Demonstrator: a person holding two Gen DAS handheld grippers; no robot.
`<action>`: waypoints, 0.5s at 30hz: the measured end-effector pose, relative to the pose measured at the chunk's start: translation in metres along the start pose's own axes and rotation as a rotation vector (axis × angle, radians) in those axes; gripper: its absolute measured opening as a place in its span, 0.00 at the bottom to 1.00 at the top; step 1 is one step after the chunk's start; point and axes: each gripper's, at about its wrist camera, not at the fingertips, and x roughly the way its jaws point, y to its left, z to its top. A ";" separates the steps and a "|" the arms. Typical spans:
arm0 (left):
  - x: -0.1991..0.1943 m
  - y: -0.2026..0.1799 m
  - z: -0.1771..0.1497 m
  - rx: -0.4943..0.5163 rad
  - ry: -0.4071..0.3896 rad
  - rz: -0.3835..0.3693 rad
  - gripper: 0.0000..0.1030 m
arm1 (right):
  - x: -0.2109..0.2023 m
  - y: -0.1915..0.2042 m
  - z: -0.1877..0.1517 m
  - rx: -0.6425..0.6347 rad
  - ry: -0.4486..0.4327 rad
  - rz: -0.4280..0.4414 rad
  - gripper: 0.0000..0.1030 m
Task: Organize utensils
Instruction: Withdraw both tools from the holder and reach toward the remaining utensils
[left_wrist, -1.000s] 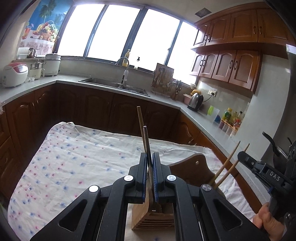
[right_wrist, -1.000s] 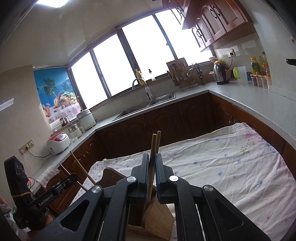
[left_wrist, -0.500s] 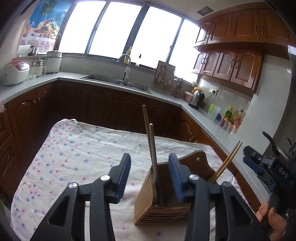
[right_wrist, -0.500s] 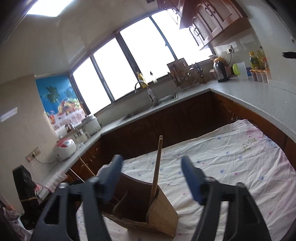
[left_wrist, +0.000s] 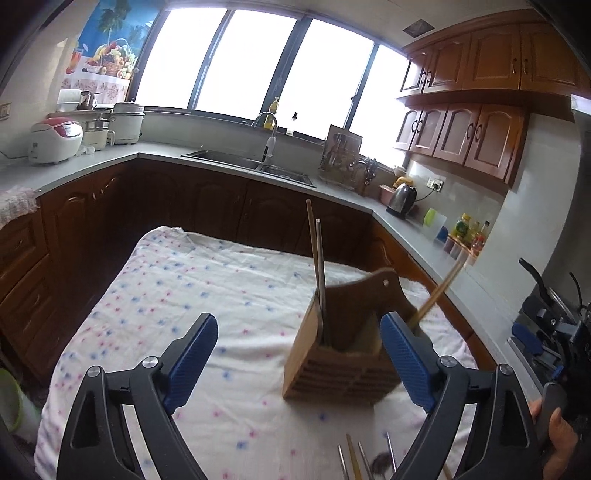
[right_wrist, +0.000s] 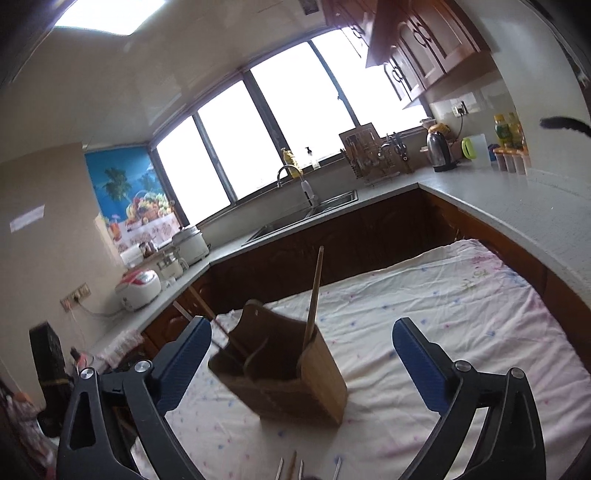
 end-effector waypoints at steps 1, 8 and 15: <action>-0.007 0.001 -0.002 -0.003 0.001 -0.003 0.88 | -0.005 0.001 -0.003 -0.007 0.002 0.001 0.97; -0.052 0.000 -0.023 -0.016 0.038 -0.016 0.90 | -0.045 -0.002 -0.026 -0.009 0.040 -0.015 0.97; -0.090 -0.001 -0.050 -0.030 0.097 -0.026 0.90 | -0.074 -0.011 -0.052 0.006 0.089 -0.050 0.97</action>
